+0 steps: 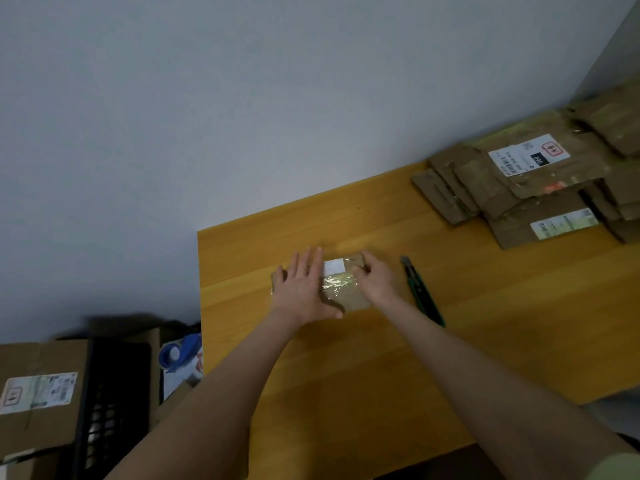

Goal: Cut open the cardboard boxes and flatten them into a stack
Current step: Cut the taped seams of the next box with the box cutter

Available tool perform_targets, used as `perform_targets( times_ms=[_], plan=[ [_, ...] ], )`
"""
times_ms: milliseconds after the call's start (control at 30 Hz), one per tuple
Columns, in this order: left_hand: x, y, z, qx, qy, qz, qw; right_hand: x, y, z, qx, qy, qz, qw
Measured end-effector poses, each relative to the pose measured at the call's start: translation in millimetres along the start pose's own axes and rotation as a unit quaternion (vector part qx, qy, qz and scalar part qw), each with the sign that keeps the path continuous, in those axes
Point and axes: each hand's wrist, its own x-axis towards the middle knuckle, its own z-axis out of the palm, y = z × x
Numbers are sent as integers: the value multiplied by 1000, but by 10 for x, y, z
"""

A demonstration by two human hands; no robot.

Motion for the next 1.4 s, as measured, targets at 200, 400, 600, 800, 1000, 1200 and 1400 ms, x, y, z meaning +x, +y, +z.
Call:
perform_targets(
  times_ms=[200,400,600,800,1000,1200,1400],
  plan=[
    [195,115,0,90,-45,9,995,-15,575,-235,-211,80,92,970],
    [152,144,166,115,-32,35,992,-25,882,-173,-300,45,157,940],
    [214,-43,138,120,-34,52,991,-32,830,-56,-235,14,161,958],
    [159,-315,111,62,-91,41,993,-256,491,98,56,-54,35,996],
    [174,-327,150,19,-84,39,996,-520,436,-35,-15,-37,-5,999],
    [161,-334,170,12,-80,37,996,-638,514,-126,-108,-37,-28,993],
    [164,-336,189,1,-76,40,996,-688,513,-127,-94,-29,-52,994]
  ],
)
